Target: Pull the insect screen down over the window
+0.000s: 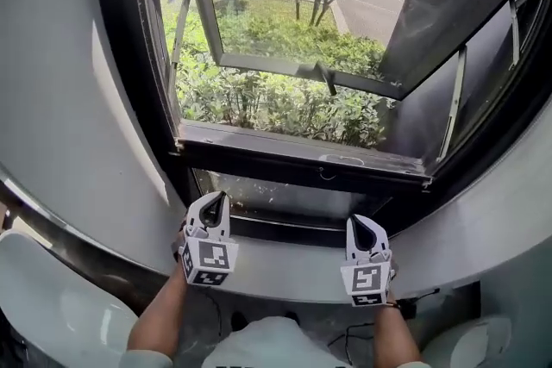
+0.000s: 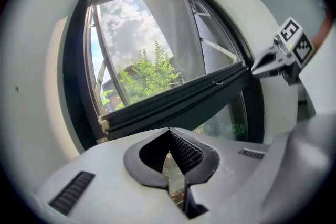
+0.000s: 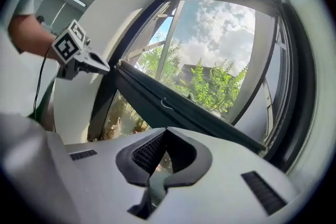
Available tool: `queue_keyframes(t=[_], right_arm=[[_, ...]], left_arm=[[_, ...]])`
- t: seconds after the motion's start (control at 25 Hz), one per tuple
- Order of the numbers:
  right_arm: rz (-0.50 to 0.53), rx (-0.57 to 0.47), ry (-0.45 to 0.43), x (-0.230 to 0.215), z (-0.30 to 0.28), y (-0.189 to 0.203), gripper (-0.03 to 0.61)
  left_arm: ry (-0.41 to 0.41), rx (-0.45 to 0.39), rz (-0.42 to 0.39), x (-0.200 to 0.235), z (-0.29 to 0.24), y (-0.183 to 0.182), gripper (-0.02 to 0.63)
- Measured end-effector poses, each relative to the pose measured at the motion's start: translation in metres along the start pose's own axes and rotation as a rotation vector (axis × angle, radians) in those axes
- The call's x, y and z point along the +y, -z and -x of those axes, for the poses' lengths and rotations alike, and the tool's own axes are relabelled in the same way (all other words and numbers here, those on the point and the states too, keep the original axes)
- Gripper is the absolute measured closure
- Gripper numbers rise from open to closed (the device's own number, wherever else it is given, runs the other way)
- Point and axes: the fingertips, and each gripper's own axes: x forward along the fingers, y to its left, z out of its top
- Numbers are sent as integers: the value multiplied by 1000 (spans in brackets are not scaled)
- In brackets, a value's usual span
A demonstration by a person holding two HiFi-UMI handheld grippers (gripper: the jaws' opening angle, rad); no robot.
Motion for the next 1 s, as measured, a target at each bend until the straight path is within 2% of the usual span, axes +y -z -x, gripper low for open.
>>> queue_keyframes(t=[0.16, 0.2, 0.28, 0.4, 0.6, 0.8, 1.0], right_arm=[[-348, -73, -28, 22, 6, -11, 572], [-416, -78, -21, 24, 7, -12, 572], [-487, -78, 1, 29, 12, -11, 572], [-476, -79, 3, 39, 18, -14, 572], [-365, -118, -61, 54, 26, -26, 572], [-307, -180, -170, 59, 40, -27, 572], [-286, -215, -282, 58, 54, -6, 572]], left_arm=[[136, -35, 268, -23, 18, 0, 601], [152, -43, 314, -27, 23, 2, 601], [156, -51, 371, -30, 33, 7, 601], [137, -48, 418, -34, 47, 20, 601], [48, -43, 424, -47, 70, 28, 601], [-54, -54, 422, -72, 94, 16, 601], [-183, -53, 429, -106, 114, 9, 601]])
